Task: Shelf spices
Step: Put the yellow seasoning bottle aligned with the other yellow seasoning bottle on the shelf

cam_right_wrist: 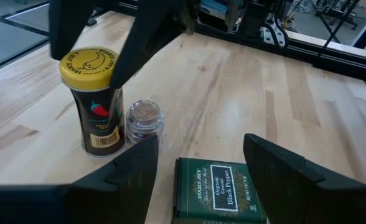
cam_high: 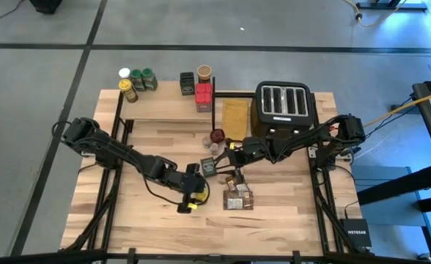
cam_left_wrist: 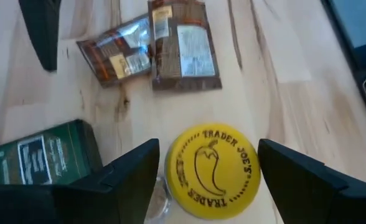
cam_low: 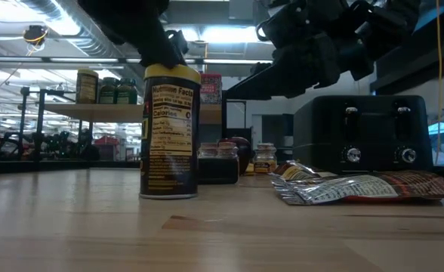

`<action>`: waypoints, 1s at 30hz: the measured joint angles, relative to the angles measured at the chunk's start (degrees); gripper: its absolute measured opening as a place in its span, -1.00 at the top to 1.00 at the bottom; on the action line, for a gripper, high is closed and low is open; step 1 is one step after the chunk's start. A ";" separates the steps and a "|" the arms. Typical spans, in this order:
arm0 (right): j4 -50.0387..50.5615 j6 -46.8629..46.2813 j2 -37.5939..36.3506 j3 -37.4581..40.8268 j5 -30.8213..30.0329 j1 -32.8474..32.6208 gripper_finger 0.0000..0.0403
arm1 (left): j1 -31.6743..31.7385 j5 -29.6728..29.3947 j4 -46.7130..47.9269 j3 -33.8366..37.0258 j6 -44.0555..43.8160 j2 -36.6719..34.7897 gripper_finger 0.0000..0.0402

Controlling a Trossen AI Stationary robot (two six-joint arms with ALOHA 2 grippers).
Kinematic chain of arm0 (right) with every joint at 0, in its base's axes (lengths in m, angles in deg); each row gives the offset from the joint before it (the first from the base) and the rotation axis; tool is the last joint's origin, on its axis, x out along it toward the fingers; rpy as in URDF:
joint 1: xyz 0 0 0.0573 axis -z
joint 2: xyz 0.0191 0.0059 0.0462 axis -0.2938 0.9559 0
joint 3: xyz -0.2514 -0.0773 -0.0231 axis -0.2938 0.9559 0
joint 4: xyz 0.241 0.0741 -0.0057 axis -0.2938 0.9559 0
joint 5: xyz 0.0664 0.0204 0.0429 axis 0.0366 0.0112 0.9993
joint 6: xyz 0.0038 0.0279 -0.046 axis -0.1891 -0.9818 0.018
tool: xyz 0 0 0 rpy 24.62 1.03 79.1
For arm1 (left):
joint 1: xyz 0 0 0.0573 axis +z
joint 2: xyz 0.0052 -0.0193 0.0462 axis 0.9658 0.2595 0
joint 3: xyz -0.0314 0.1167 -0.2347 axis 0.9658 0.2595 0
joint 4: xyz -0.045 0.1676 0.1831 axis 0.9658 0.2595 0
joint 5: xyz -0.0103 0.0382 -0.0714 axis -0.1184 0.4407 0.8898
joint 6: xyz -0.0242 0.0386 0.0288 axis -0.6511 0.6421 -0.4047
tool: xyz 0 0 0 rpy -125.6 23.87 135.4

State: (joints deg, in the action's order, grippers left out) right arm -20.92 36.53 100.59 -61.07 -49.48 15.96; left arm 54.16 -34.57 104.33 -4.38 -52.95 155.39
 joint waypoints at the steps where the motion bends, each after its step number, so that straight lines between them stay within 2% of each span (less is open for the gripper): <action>1: 0.00 0.00 0.00 0.01 -0.01 0.00 -0.20 | -0.08 0.00 0.88 0.00 -0.07 0.02 -0.32; 13: 0.08 -0.02 0.00 0.00 -0.02 0.00 -0.20 | 0.08 -0.22 0.64 -0.01 -2.02 2.58 -0.31; 19: 0.03 -0.02 0.00 0.00 -0.03 0.00 -0.20 | 0.88 -0.66 0.78 -0.02 -4.68 2.49 -0.08; 21: 0.04 -0.02 0.00 0.00 -0.02 0.00 -0.20 | 1.09 -0.66 1.34 -0.15 -5.41 2.46 -0.08; 26: 0.06 0.00 0.00 0.00 -0.03 0.00 -0.20 | 1.70 -1.86 9.82 -3.39 -7.83 0.71 -0.08; 30: 0.07 0.00 0.00 0.00 -0.04 0.00 -0.20 | 1.73 -8.55 17.48 -6.87 -9.14 -3.14 -0.09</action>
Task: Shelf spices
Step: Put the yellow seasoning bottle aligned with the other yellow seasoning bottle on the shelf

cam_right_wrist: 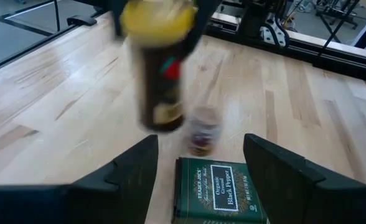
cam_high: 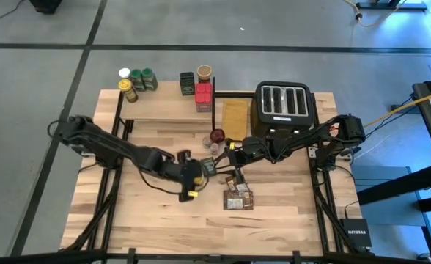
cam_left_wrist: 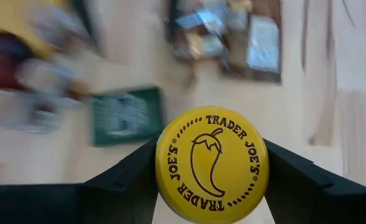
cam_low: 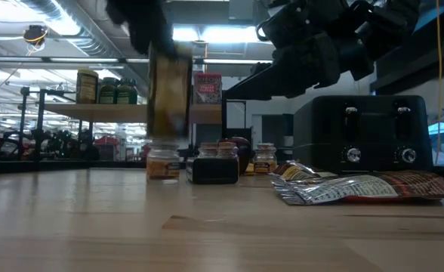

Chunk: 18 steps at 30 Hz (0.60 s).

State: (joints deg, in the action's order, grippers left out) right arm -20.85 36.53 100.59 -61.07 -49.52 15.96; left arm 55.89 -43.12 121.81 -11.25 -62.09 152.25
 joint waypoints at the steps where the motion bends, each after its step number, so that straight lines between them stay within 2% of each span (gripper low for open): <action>1: 0.07 0.00 0.00 0.00 0.00 0.00 -0.20 | 0.00 -1.68 1.23 -0.70 -0.40 -1.23 -0.10; 12: 0.76 0.00 0.00 0.00 0.00 0.00 -0.20 | 2.35 -18.58 18.37 -1.88 -10.99 -16.39 -0.10; 18: 0.76 0.01 0.00 0.01 0.00 0.00 -0.20 | 7.07 -28.40 27.99 -1.88 -19.32 -23.10 -0.10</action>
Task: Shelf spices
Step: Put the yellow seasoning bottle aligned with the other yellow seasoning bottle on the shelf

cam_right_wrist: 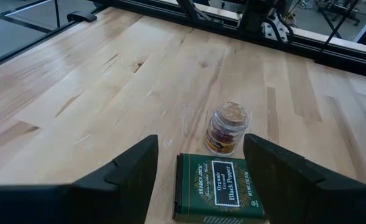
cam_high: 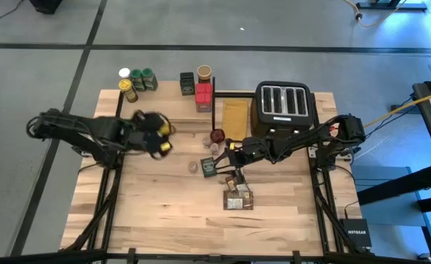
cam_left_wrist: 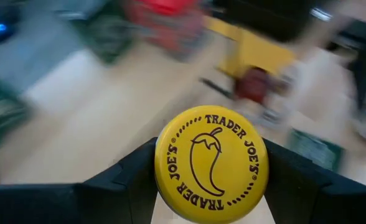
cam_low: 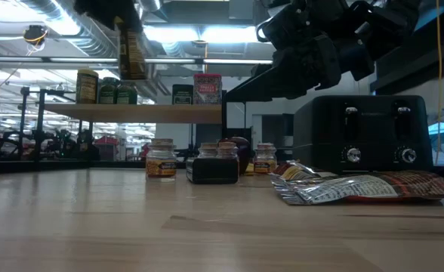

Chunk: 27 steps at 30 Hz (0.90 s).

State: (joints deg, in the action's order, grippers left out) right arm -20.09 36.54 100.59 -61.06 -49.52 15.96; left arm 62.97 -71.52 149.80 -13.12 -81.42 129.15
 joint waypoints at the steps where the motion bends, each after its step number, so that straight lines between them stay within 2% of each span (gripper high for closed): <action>1: 0.00 0.02 0.00 -0.01 0.00 0.00 -0.20 | 1.22 -1.19 1.37 0.00 -1.25 -1.04 -0.10; 6: 0.01 0.11 0.00 -0.01 0.00 0.02 -0.20 | 9.16 -4.60 7.34 0.00 -4.55 -5.68 -0.11; 16: 0.02 0.13 0.00 -0.01 0.02 0.02 -0.20 | 26.44 -1.85 17.37 0.00 -6.76 -8.39 -0.11; 21: 0.04 0.15 0.00 -0.01 0.02 0.02 -0.20 | 31.77 -1.11 18.48 0.02 -4.70 -8.31 -0.11; 27: 0.08 0.15 0.00 -0.01 0.02 0.02 -0.20 | 35.22 -1.16 17.62 0.74 -1.38 -8.32 -0.11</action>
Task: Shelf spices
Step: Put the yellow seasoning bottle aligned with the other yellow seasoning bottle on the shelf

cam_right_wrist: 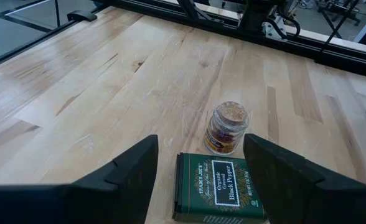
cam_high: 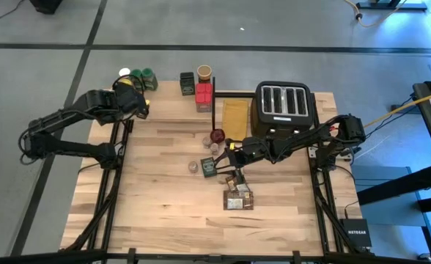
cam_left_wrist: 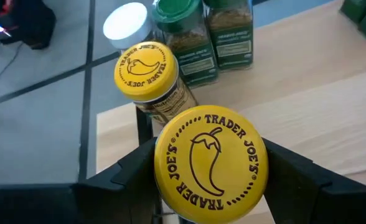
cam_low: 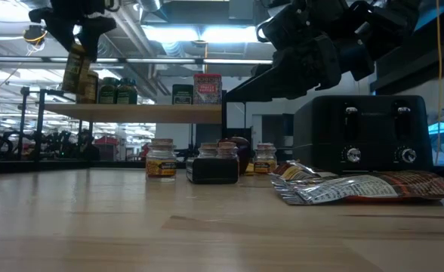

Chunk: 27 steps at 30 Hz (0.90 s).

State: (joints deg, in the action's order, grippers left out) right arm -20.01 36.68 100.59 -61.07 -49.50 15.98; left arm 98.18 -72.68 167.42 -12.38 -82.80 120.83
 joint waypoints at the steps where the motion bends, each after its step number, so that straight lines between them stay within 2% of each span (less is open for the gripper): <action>1: 0.01 0.00 0.00 0.01 0.02 0.00 -0.20 | 0.45 0.00 -0.16 0.51 0.17 0.00 -0.11; 7: 0.01 0.00 0.00 0.00 0.13 0.00 -0.20 | 2.96 0.08 -1.02 3.86 0.83 -0.01 -0.11; 12: 0.01 0.00 0.00 0.00 0.13 0.00 -0.20 | 4.40 0.60 -6.31 5.92 4.03 -0.31 -0.11; 21: 0.05 0.00 0.00 0.00 0.15 0.00 -0.20 | 7.64 1.33 -6.46 6.30 6.61 -0.33 -0.12; 27: 0.07 0.00 0.00 0.02 0.17 0.00 -0.20 | 8.80 2.86 -6.04 6.25 7.90 -0.34 -0.28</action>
State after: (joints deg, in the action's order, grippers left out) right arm -19.93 36.68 100.59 -61.05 -49.33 15.98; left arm 106.98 -69.82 161.38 -6.13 -74.90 120.49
